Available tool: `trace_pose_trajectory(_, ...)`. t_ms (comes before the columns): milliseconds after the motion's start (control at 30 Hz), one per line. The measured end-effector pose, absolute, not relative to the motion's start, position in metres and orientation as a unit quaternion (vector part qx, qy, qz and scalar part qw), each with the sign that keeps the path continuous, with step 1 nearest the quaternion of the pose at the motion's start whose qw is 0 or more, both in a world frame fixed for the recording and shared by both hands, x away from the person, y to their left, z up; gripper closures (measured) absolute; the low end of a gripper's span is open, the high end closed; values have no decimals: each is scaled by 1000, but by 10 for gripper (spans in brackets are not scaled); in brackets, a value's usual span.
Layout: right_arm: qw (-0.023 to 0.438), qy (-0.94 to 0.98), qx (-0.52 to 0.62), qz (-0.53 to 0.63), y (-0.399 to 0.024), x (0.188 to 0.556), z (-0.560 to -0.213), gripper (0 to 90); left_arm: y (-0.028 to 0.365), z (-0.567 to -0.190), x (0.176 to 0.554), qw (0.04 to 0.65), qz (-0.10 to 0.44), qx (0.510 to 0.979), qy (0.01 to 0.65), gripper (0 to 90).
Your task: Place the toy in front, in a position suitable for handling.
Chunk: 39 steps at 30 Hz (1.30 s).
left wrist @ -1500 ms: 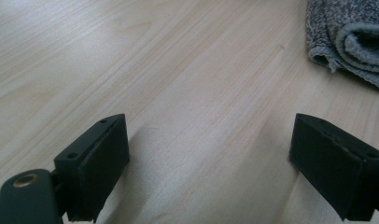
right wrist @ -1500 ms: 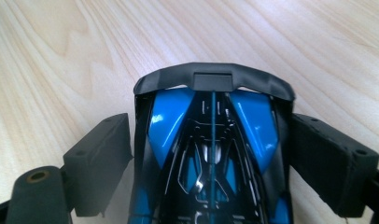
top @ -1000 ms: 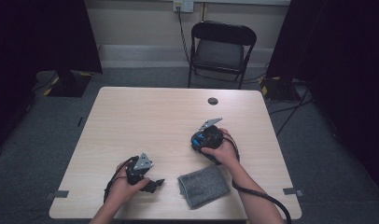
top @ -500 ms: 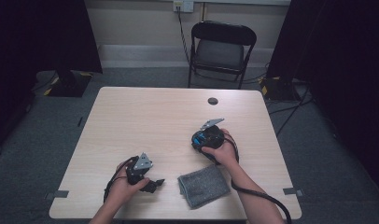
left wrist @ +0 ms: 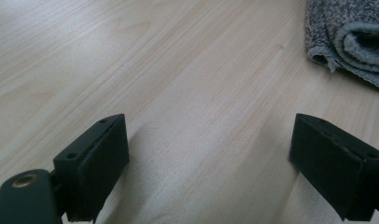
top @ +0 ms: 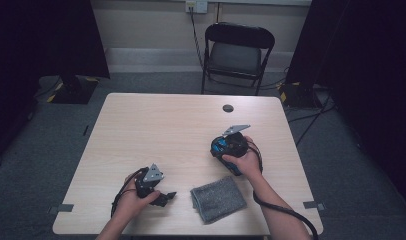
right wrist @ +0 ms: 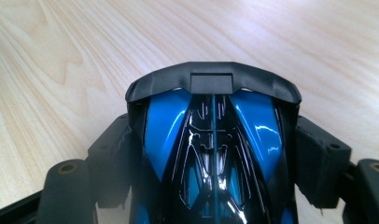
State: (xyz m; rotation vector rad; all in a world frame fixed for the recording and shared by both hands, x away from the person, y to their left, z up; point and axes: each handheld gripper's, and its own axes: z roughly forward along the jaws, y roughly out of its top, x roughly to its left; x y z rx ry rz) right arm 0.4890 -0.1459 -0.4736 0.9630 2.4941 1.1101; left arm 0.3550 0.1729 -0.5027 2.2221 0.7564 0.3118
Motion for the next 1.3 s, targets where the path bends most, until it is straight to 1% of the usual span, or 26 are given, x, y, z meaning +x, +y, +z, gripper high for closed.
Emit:
trace_pose_trajectory(400, 125, 849, 324, 399, -145, 490, -452, 254, 173, -503, 355, 377, 122, 869, 296, 113)
trace_pose_trajectory(733, 121, 857, 301, 399, -116, 499, -444, 254, 173, -503, 355, 377, 122, 869, 297, 113)
trace_pose_trajectory(1033, 112, 867, 288, 391, -94, 506, -450, 254, 173, -503, 355, 378, 121, 869, 296, 112)
trace_pose_trajectory(1300, 101, 883, 269, 372, -72, 513, -464, 254, 173, -503, 355, 378, 121, 869, 296, 112)
